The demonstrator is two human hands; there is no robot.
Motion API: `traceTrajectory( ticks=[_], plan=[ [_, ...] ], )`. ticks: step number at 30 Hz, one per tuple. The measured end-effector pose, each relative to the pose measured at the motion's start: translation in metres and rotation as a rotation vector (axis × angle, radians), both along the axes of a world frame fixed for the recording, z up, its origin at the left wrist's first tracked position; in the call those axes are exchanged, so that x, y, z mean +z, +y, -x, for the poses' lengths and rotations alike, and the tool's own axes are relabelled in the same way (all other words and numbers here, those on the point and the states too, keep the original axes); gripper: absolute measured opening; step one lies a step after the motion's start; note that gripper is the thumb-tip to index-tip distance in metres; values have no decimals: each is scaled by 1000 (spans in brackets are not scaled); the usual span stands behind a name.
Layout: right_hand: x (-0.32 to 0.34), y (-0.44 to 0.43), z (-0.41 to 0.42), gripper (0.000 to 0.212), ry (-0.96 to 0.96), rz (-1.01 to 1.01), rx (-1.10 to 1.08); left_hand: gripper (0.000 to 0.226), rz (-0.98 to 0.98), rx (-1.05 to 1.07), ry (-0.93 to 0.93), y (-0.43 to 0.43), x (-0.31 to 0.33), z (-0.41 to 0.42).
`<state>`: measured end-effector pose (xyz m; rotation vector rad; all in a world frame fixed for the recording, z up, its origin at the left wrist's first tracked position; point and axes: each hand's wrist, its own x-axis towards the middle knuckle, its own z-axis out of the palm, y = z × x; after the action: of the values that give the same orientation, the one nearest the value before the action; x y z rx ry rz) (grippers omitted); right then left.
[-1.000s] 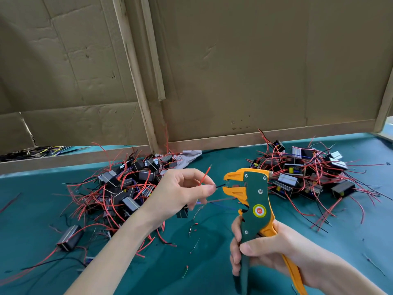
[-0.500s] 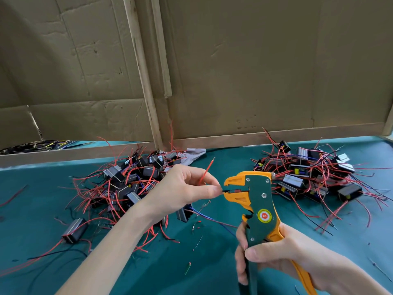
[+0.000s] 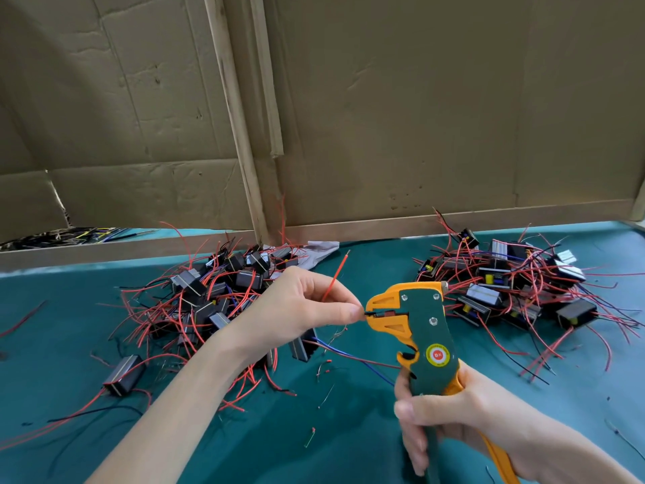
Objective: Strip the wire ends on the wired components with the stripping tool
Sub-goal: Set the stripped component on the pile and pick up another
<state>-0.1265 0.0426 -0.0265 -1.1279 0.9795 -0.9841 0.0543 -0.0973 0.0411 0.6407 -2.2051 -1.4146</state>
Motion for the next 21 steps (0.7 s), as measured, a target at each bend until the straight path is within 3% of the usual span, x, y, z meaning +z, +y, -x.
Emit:
traceTrajectory(
  ticks=[3, 7, 10, 13, 17, 21],
  plan=[
    [0, 2, -7, 36, -18, -22, -64, 7, -5, -21, -5, 0, 1, -2],
    [-9, -1, -22, 45, -157, -114, -322, 10, 33, 25, -62, 2, -8, 5],
    [-8, -4, -22, 37, -324, -116, -294, 17, -127, 54, 8, 2, -16, 12],
    [-1, -8, -14, 39, -463, -51, -253, 24, -55, 54, 43, -2, -18, 9],
    [3, -7, -2, 32, -338, 23, -241, 26, 171, 43, -6, -4, -14, 6],
    [1, -3, 2, 27, -210, 50, -109, 20, 251, 38, 20, -1, -9, 4]
  ],
)
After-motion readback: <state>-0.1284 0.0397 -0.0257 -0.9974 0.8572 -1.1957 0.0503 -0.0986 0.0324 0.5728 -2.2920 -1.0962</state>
